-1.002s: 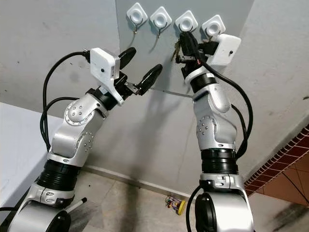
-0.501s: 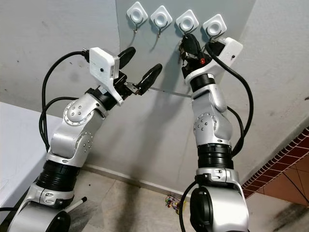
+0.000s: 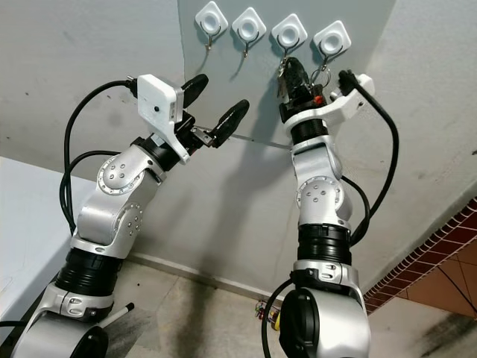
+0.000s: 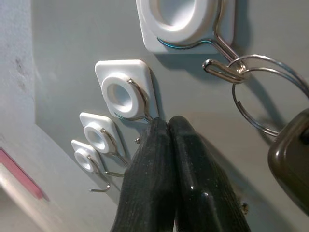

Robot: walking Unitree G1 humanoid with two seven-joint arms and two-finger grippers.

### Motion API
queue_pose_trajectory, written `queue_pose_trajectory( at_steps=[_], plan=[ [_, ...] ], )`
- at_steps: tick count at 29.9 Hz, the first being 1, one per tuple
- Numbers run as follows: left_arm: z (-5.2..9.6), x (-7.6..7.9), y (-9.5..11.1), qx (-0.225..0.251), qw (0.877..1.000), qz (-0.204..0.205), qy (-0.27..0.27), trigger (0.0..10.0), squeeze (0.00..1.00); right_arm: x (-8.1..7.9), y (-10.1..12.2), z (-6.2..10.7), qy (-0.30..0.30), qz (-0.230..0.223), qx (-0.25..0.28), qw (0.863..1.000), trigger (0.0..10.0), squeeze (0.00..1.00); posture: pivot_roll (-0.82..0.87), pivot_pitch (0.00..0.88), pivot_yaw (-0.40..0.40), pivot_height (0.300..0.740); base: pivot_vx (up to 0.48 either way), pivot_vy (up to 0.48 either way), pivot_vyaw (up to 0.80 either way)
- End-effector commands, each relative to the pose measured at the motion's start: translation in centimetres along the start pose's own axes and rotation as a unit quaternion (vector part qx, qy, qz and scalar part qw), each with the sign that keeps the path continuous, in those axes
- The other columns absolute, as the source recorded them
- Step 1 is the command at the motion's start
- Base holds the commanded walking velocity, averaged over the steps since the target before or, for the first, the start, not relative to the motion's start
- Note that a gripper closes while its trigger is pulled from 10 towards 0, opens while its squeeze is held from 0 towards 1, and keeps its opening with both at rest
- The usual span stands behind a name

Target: Hang keys on a hook

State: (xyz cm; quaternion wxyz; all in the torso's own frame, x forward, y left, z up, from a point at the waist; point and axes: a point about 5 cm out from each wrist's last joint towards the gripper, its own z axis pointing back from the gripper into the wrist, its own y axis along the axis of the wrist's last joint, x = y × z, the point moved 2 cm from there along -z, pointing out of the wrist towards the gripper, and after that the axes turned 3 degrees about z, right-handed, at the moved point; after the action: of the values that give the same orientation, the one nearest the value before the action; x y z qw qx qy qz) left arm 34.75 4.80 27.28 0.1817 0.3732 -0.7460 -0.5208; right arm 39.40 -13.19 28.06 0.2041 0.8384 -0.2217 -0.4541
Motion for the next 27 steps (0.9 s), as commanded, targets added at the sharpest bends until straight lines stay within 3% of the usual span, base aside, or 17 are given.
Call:
queue_pose_trajectory(
  at_steps=[1, 15, 21, 27],
  plan=[
    [0.0, 0.0, 0.5, 0.005, 1.000, -0.009, 0.000, 10.0, 0.00, 0.3, 0.8, 0.2, -0.010, -0.016, 0.016, 1.000, 10.0, 0.98, 0.03, 0.086, -0.032, 0.740, 0.000, 0.000, 0.00],
    [0.1, -0.3, 0.5, 0.004, 1.000, -0.013, 0.015, 10.0, 0.00, 0.5, 0.0, 1.7, -0.008, -0.012, 0.010, 1.000, 10.0, 1.00, 0.04, 0.085, -0.032, 0.740, 0.000, 0.000, 0.00],
    [0.2, -0.5, 0.3, 0.002, 1.000, -0.016, 0.021, 10.0, 0.00, 0.1, -0.6, 2.7, 0.032, 0.038, -0.012, 0.999, 10.0, 1.00, 0.04, 0.085, -0.034, 0.740, 0.000, 0.000, 0.00],
    [0.8, -0.8, -0.6, -0.007, 0.999, -0.022, 0.044, 10.0, 0.00, 0.5, -2.0, 5.5, 0.061, 0.088, -0.062, 0.992, 10.0, 1.00, 0.04, 0.078, -0.036, 0.740, 0.000, 0.000, 0.00]
  ],
)
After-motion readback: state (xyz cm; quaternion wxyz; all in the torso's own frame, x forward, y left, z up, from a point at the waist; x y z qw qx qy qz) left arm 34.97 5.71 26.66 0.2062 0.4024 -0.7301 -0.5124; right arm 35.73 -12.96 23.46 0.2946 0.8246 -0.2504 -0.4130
